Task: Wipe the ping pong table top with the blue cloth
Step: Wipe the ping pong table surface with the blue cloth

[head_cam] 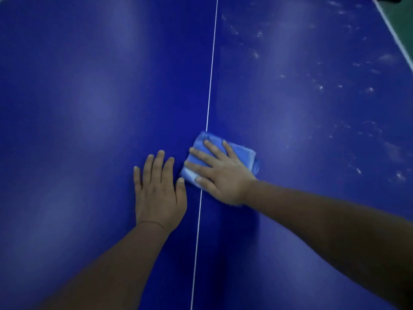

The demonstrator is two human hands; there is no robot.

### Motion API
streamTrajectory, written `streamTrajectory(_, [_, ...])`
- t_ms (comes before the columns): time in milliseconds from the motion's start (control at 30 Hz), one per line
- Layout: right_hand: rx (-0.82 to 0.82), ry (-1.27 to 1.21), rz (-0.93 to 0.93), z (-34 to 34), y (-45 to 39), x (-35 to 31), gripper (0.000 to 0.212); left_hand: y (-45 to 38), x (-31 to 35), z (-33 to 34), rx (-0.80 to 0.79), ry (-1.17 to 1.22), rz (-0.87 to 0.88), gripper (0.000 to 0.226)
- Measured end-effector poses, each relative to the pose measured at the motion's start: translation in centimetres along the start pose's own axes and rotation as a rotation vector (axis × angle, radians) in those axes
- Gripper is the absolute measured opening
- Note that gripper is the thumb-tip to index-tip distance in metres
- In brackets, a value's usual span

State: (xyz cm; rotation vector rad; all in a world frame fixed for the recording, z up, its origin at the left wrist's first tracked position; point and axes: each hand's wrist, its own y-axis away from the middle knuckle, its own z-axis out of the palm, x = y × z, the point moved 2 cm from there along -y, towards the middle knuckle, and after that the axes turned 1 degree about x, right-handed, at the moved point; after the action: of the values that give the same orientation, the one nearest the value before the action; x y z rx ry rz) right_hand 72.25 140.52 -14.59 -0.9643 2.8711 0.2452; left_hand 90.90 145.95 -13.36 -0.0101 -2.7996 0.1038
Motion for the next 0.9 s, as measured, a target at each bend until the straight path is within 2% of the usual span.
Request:
streamTrajectory(100, [0.002, 0.005, 0.042, -1.9, -6.3, 6.8, 0.056, -2.4, 0.9, 1.2, -0.021, -0.043, -0.016, 0.065])
streamTrajectory(200, [-0.011, 0.001, 0.217, -4.1, -11.9, 13.4, 0.055, -2.6, 1.0, 1.7, -0.054, -0.091, 0.000, 0.062])
streamTrajectory(267, [0.011, -0.024, 0.348, -4.6, -13.2, 14.3, 0.055, -2.6, 0.8, 1.8, -0.089, -0.085, -0.007, 0.060])
streamTrajectory(300, [0.019, 0.005, 0.349, -4.3, -12.7, 13.2, 0.057, -2.7, 0.7, 1.7, -0.100, -0.076, -0.010, 0.060])
streamTrajectory(333, [0.036, 0.019, 0.260, -3.3, -11.5, 11.3, 0.058, -2.8, 0.7, 1.7, -0.110, -0.069, -0.008, 0.059])
streamTrajectory(400, [0.069, 0.026, -0.064, -1.0, -7.1, 6.4, 0.054, -3.0, 0.8, 1.7, -0.126, -0.062, 0.005, 0.058])
streamTrajectory(433, [0.034, 0.004, -0.184, -0.8, -5.9, 5.5, 0.052, -3.0, 0.9, 1.6, -0.134, -0.068, 0.006, 0.057])
streamTrajectory(467, [0.004, 0.002, -0.256, -1.1, -6.0, 6.2, 0.052, -3.0, 0.9, 1.6, -0.147, -0.076, 0.005, 0.057])
streamTrajectory(500, [0.007, 0.044, -0.243, -1.8, -7.3, 8.3, 0.053, -3.0, 0.9, 1.6, -0.162, -0.082, 0.005, 0.058])
streamTrajectory(533, [0.021, 0.069, -0.122, -2.6, -9.2, 11.2, 0.056, -3.1, 0.9, 1.6, -0.174, -0.088, 0.002, 0.058])
streamTrajectory(633, [0.036, -0.019, 0.481, -5.5, -13.7, 19.8, 0.056, -3.1, 0.9, 1.6, -0.196, -0.097, -0.009, 0.059])
streamTrajectory(667, [0.088, -0.068, 0.642, -5.6, -14.0, 20.4, 0.055, -3.2, 0.9, 1.6, -0.200, -0.098, -0.008, 0.059])
streamTrajectory(700, [0.125, -0.074, 0.710, -5.1, -13.8, 19.2, 0.055, -3.2, 0.9, 1.6, -0.201, -0.098, -0.004, 0.059])
streamTrajectory(733, [0.152, -0.068, 0.663, -4.4, -13.7, 16.8, 0.056, -3.2, 0.9, 1.6, -0.200, -0.098, 0.001, 0.058])
streamTrajectory(833, [0.083, -0.049, 0.301, -2.6, -11.8, 10.7, 0.060, -3.2, 0.9, 1.6, -0.197, -0.099, 0.009, 0.059])
streamTrajectory(867, [0.071, -0.002, 0.281, -2.8, -11.2, 11.7, 0.059, -3.2, 0.9, 1.6, -0.200, -0.103, 0.011, 0.059])
streamTrajectory(900, [0.068, 0.038, 0.376, -3.2, -10.4, 14.4, 0.058, -3.2, 0.8, 1.7, -0.201, -0.105, 0.012, 0.059])
